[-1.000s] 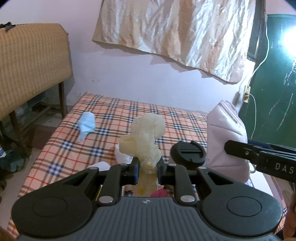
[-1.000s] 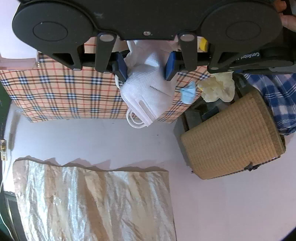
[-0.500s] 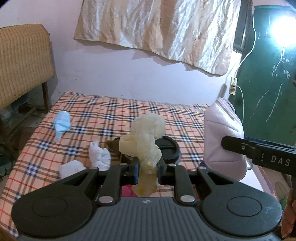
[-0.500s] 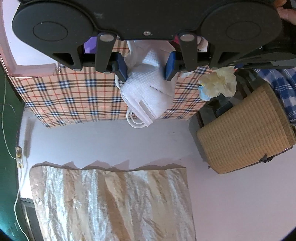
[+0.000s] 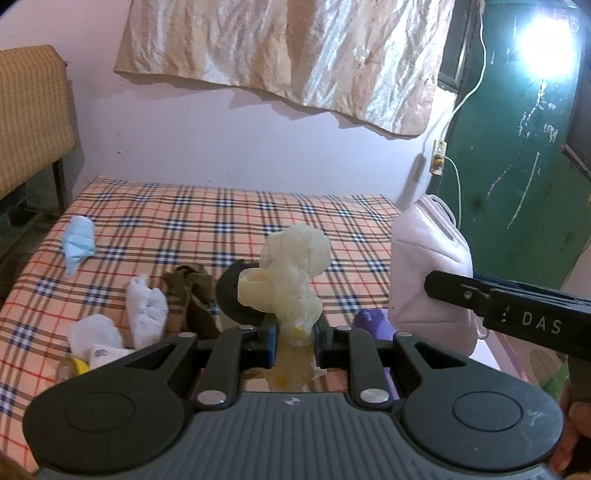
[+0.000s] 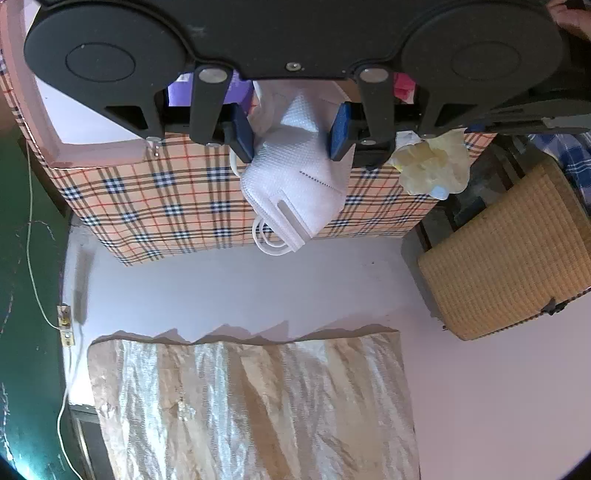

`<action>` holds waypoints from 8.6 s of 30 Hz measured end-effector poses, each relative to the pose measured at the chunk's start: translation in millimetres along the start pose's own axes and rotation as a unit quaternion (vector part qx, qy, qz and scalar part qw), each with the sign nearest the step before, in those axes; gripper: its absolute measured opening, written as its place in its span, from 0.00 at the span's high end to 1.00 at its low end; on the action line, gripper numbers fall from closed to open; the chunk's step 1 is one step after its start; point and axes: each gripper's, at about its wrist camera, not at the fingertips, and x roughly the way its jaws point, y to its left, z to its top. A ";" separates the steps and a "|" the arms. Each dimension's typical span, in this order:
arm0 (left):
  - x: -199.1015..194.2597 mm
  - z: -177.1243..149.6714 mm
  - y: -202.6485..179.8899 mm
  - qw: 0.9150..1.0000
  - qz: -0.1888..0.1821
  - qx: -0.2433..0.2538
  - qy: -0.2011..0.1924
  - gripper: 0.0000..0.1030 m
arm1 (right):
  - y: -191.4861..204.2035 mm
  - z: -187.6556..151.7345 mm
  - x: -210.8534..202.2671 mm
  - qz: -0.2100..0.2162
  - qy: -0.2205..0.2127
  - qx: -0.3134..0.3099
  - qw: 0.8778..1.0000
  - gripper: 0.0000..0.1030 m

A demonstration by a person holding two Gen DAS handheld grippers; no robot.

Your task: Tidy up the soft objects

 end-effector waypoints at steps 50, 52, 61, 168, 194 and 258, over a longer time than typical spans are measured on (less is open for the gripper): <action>75.2 -24.1 -116.3 0.989 -0.105 0.079 0.070 0.80 | -142.2 -33.7 -25.1 -0.106 0.012 0.097 0.990 0.47; 81.1 -25.2 -124.5 0.987 -0.112 0.083 0.075 0.80 | -149.5 -34.5 -24.7 -0.110 0.014 0.099 0.989 0.47; 106.4 -32.2 -154.2 0.982 -0.130 0.099 0.096 0.80 | -180.0 -39.4 -8.8 -0.124 0.030 0.106 0.986 0.47; 46.4 -88.6 96.8 0.982 0.163 -0.047 0.081 0.11 | 43.6 -87.6 25.6 0.040 0.119 -0.013 0.992 0.19; -49.3 -103.9 114.0 0.982 0.157 -0.089 0.047 0.48 | 107.4 -93.1 110.9 0.116 0.143 -0.028 0.982 0.19; -50.2 -7.3 95.8 0.988 0.121 -0.095 -0.034 0.48 | 121.3 -3.1 32.9 0.117 0.021 -0.063 0.991 0.61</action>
